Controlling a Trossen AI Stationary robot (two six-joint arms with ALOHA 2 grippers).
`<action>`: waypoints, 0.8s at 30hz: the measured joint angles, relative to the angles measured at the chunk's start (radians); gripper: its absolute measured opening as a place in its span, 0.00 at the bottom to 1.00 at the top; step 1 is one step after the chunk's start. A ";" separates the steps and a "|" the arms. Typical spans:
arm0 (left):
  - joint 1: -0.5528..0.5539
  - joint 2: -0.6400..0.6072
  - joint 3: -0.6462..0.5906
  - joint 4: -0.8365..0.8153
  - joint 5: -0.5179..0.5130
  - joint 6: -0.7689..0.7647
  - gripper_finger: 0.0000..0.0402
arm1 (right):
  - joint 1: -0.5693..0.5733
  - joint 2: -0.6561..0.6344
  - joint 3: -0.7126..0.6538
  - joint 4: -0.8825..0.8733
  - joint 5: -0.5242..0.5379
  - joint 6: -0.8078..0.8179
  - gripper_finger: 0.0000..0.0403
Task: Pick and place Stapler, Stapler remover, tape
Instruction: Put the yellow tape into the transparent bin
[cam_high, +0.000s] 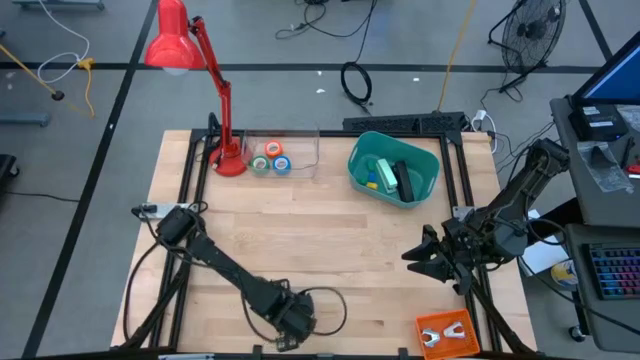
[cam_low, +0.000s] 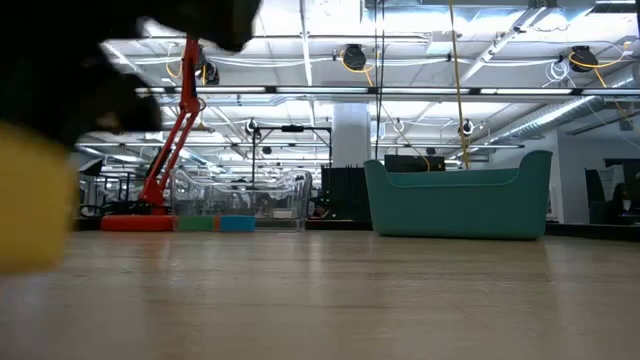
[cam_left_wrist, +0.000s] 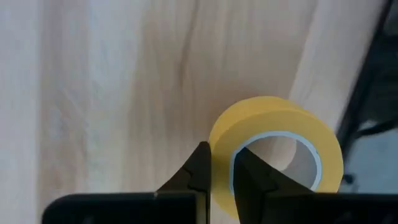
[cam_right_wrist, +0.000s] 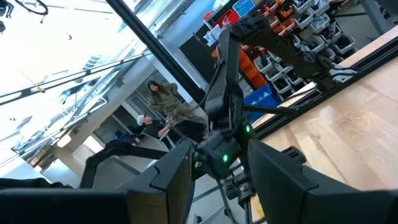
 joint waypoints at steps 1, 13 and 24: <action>0.013 -0.014 0.000 0.009 -0.001 0.000 0.08 | 0.000 0.000 0.000 0.000 0.000 0.000 0.37; 0.248 -0.292 0.011 0.149 -0.192 0.157 0.08 | -0.063 0.001 0.000 0.009 0.055 -0.025 0.37; 0.530 -0.466 0.012 0.398 0.047 0.347 0.09 | -0.429 0.002 0.000 0.116 -0.279 -0.024 0.37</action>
